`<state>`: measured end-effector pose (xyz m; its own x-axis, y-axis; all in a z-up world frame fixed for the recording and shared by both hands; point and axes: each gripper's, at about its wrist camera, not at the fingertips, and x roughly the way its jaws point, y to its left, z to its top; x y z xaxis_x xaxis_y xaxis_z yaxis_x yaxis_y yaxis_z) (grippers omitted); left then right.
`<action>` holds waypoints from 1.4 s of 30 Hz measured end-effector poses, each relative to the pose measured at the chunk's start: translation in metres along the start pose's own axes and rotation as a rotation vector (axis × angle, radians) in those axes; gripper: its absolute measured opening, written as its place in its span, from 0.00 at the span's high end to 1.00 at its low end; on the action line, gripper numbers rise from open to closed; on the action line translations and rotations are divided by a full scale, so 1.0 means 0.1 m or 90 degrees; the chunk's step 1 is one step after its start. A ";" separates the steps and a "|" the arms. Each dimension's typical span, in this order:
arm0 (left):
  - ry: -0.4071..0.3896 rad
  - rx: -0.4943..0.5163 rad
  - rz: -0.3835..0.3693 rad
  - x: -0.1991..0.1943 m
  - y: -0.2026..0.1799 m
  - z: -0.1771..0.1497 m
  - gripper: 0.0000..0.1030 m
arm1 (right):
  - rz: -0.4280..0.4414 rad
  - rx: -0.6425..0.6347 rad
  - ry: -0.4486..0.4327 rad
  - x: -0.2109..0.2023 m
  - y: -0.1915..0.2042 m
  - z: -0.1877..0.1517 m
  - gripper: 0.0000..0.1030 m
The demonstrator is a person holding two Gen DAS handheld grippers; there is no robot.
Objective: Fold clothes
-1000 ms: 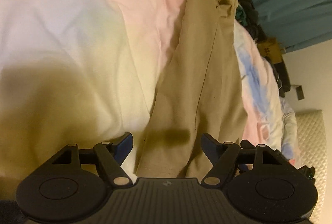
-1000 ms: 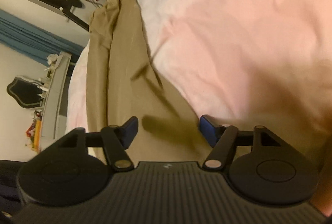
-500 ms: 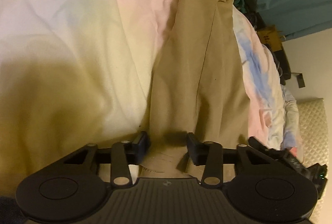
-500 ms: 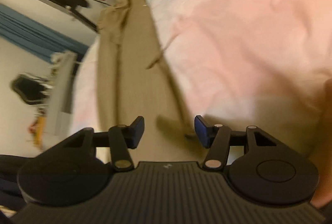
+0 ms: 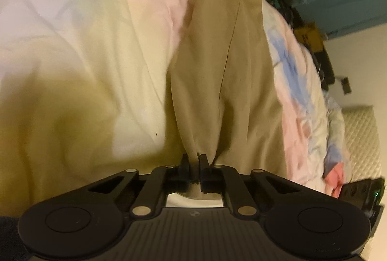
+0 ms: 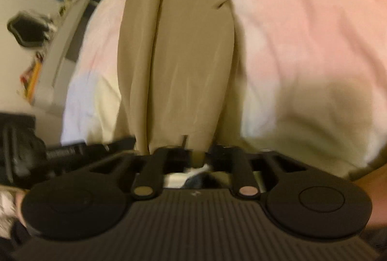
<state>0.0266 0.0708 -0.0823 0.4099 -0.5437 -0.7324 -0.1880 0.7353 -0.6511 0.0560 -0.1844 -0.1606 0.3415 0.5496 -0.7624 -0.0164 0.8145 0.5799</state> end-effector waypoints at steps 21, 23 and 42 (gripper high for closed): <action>-0.203 0.035 -0.109 -1.27 -0.76 -0.44 0.96 | 0.131 -0.070 -0.269 -1.49 0.62 -0.09 0.90; -0.196 0.035 -0.094 -1.29 -0.68 -0.67 0.96 | 0.131 -0.059 -0.270 -1.40 0.54 -0.27 0.90; -0.245 0.014 -0.061 -1.01 -0.76 -0.07 0.96 | 0.121 -0.008 -0.292 -1.18 0.37 -0.12 0.90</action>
<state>-0.0066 0.0673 0.0403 0.7297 -0.4224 -0.5377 -0.1153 0.6991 -0.7056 0.0042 -0.2168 -0.0524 0.7099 0.5527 -0.4365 -0.1288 0.7112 0.6910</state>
